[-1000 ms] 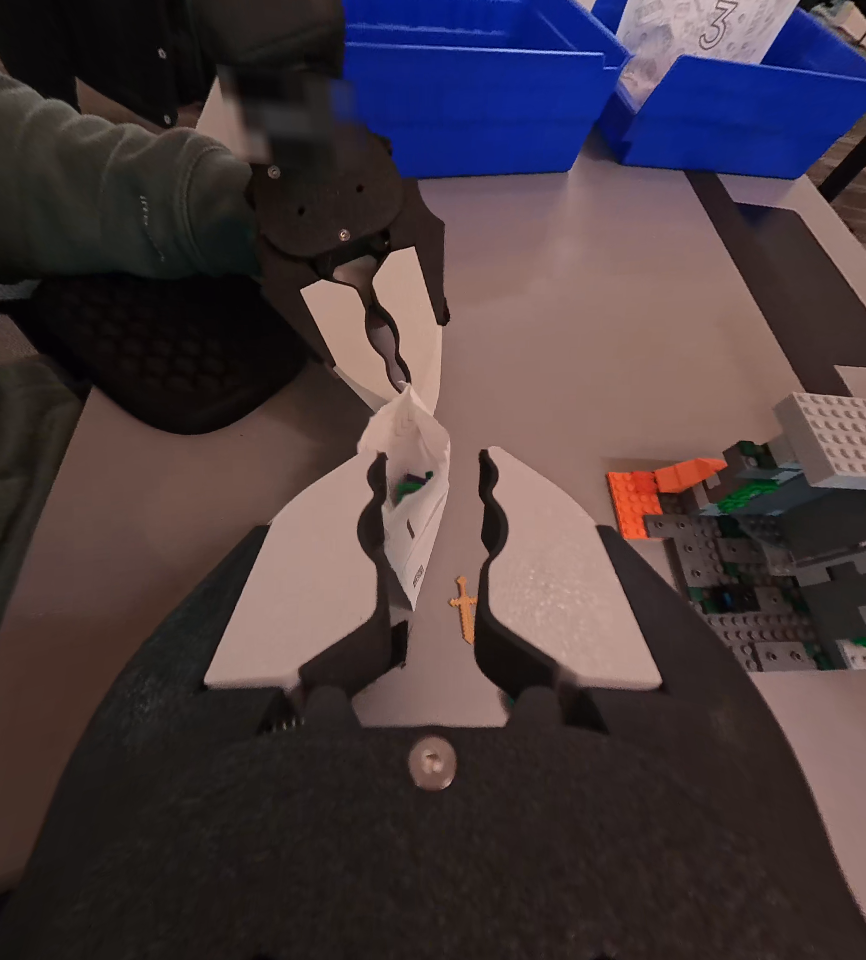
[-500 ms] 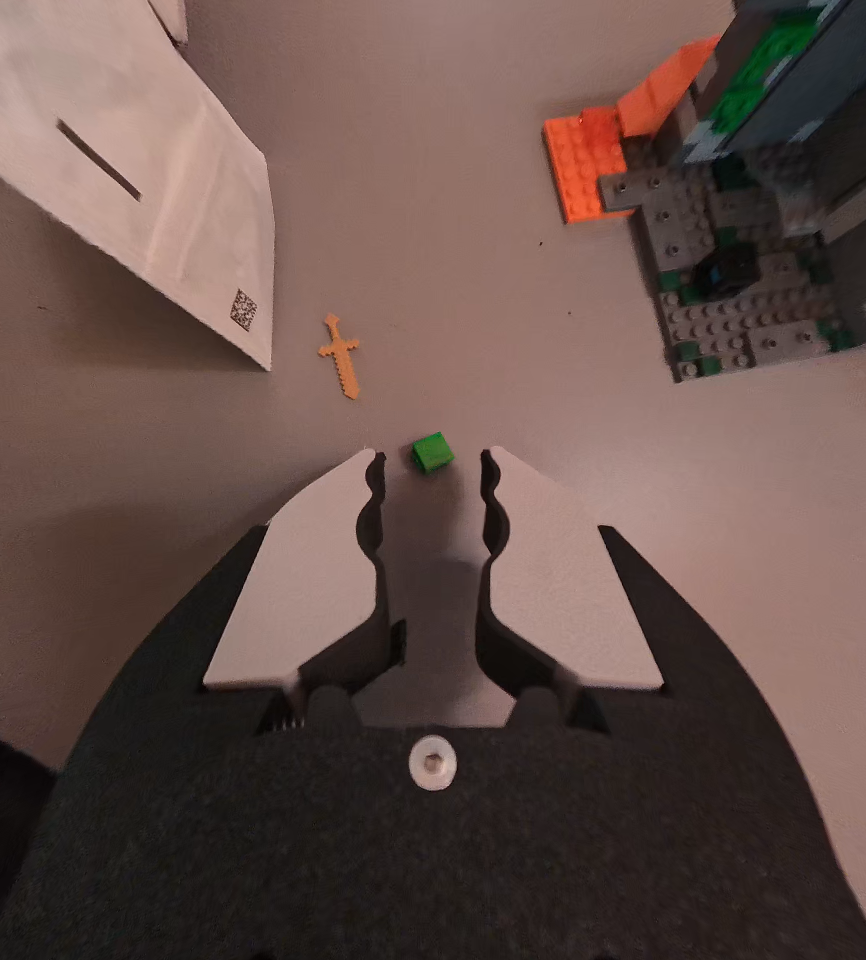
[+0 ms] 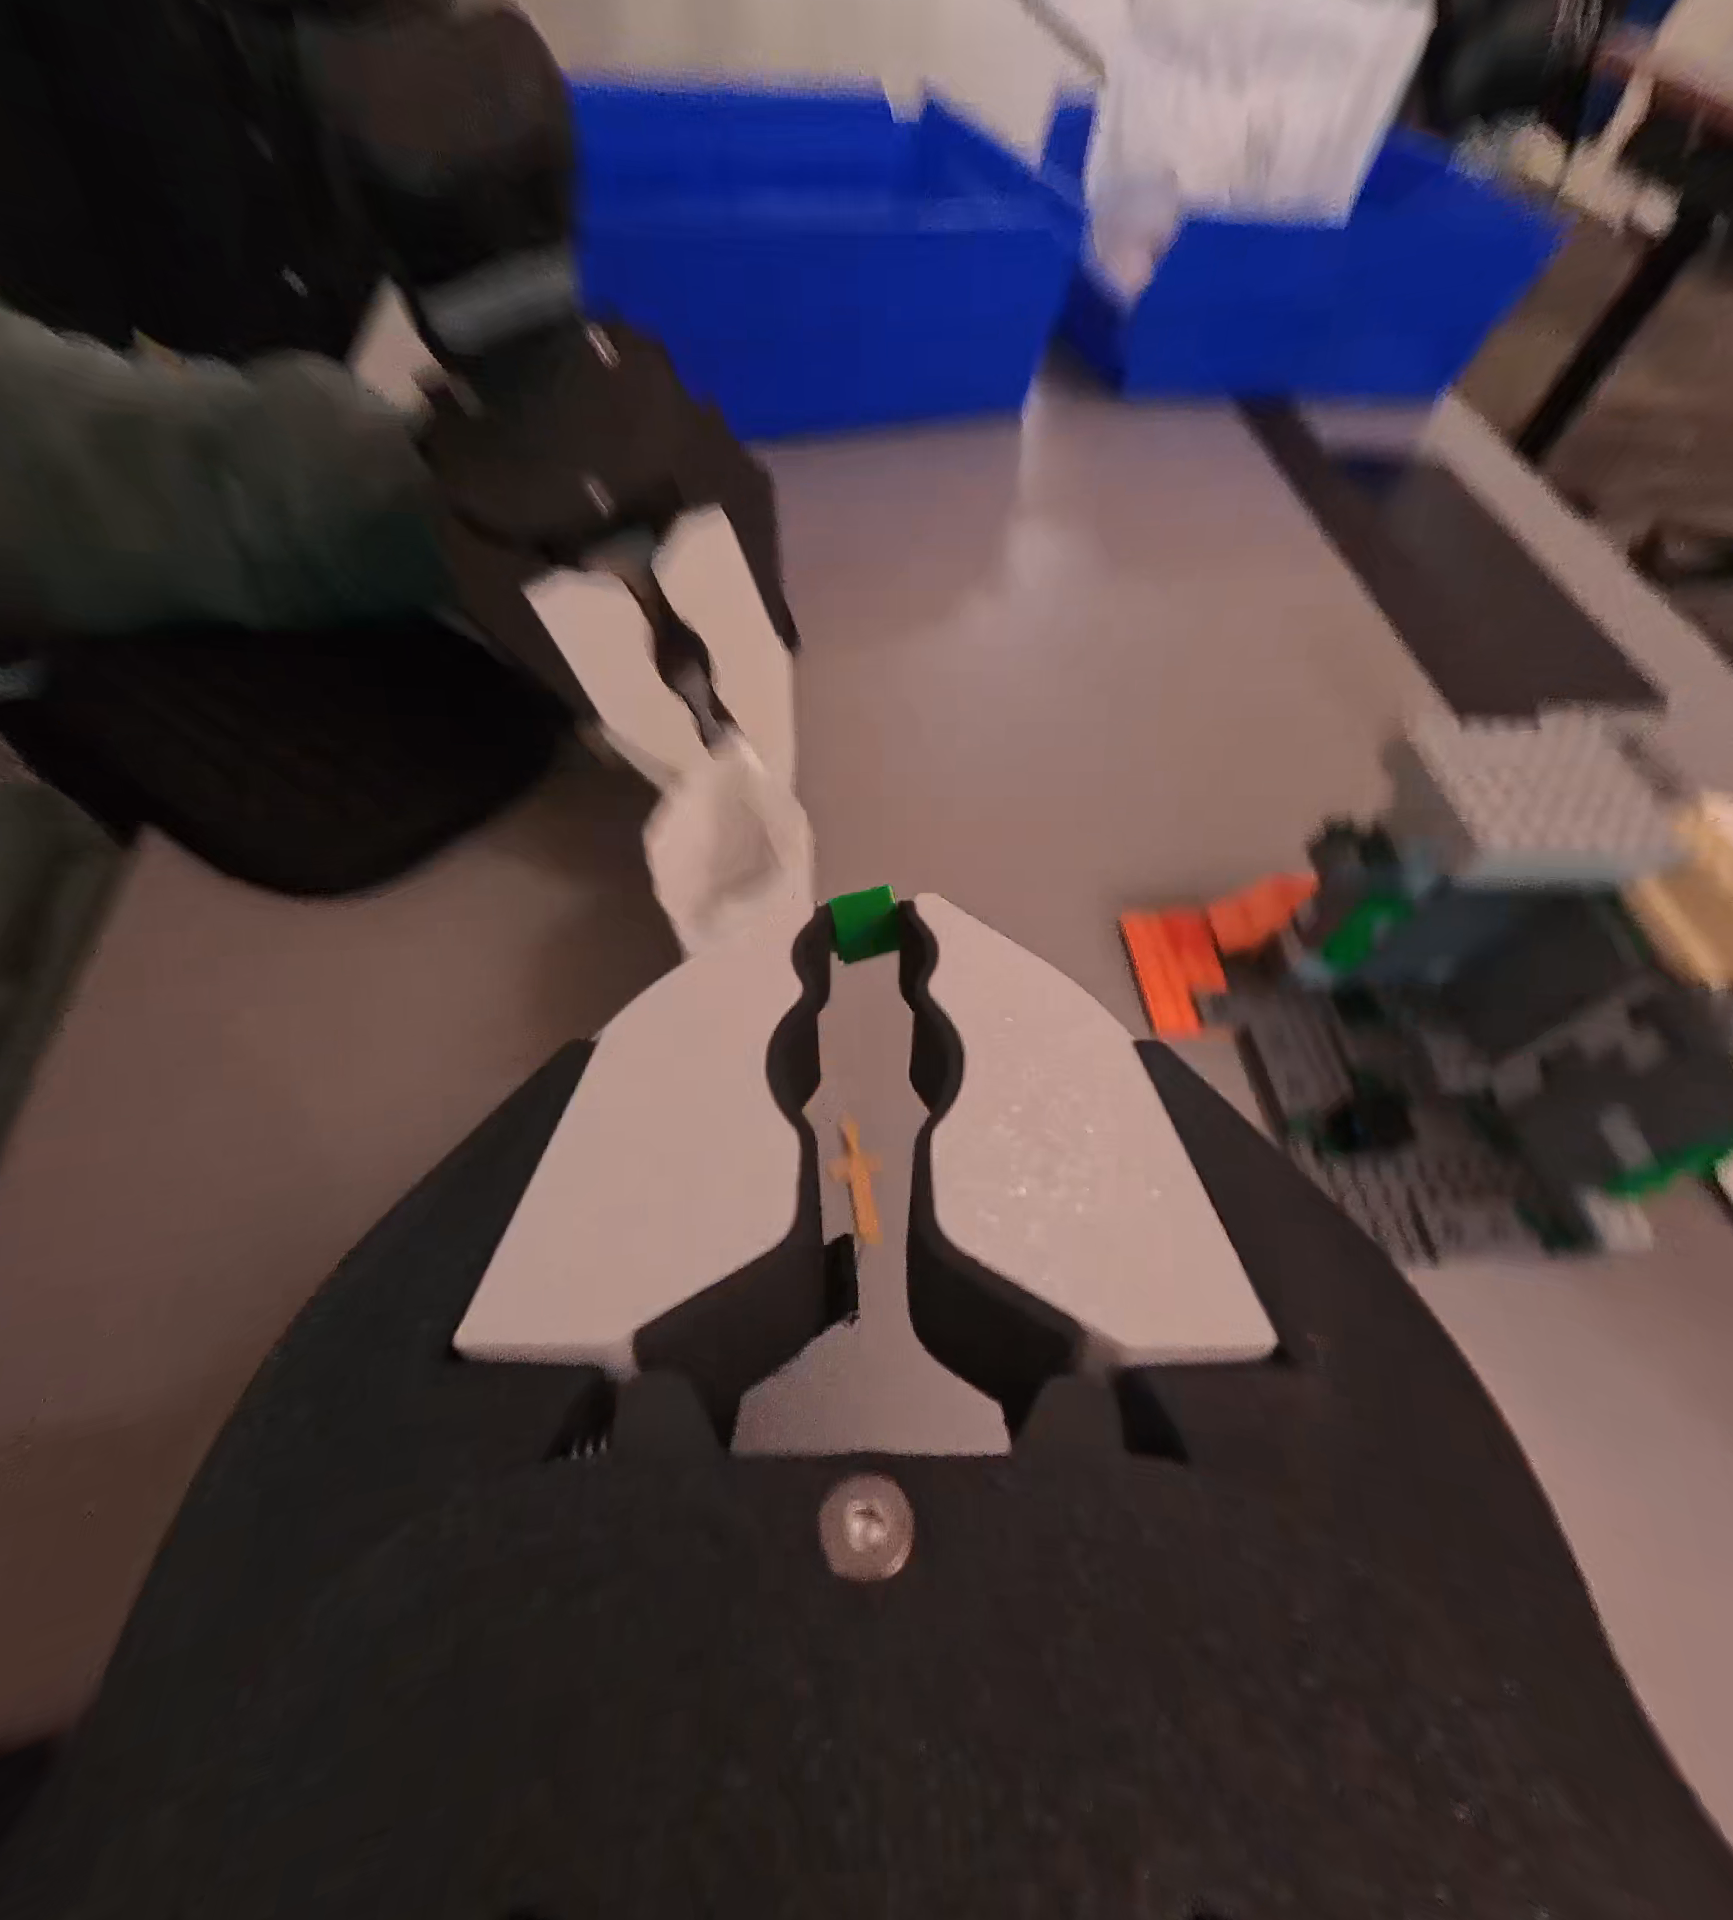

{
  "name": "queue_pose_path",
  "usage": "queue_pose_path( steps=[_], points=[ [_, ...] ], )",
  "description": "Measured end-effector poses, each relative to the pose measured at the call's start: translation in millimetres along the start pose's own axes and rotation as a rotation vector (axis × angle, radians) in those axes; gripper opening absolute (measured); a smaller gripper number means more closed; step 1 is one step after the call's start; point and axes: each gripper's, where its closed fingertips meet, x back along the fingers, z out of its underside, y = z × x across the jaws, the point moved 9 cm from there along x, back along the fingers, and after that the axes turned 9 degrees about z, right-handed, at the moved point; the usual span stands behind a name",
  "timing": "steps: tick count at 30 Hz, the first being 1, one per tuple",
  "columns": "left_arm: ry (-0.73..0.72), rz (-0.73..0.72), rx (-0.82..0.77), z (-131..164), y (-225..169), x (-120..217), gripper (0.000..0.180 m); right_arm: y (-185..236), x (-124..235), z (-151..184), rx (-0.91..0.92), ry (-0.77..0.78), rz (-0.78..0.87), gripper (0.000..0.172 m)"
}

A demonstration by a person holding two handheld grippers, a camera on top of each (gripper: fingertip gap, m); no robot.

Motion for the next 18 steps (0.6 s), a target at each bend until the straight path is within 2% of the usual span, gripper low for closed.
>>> queue_pose_path(
  steps=[3, 7, 12, 18],
  points=[
    [0.002, -0.002, 0.001, 0, 0, 0, 0.0, 23, -8, -23, 0.067, -0.055, -0.031, 0.012],
    [0.001, -0.001, 0.005, 0, 0, -1, 0.0, 38, -29, -18, 0.125, 0.016, -0.027, 0.013],
    [0.003, -0.003, 0.009, 0, 0, -1, 0.0, 38, -38, -10, 0.104, 0.031, -0.024, 0.021],
    [0.007, -0.001, 0.015, 0, 0, -1, 0.0, 17, -19, -12, 0.006, -0.039, -0.005, 0.025]
  ],
)
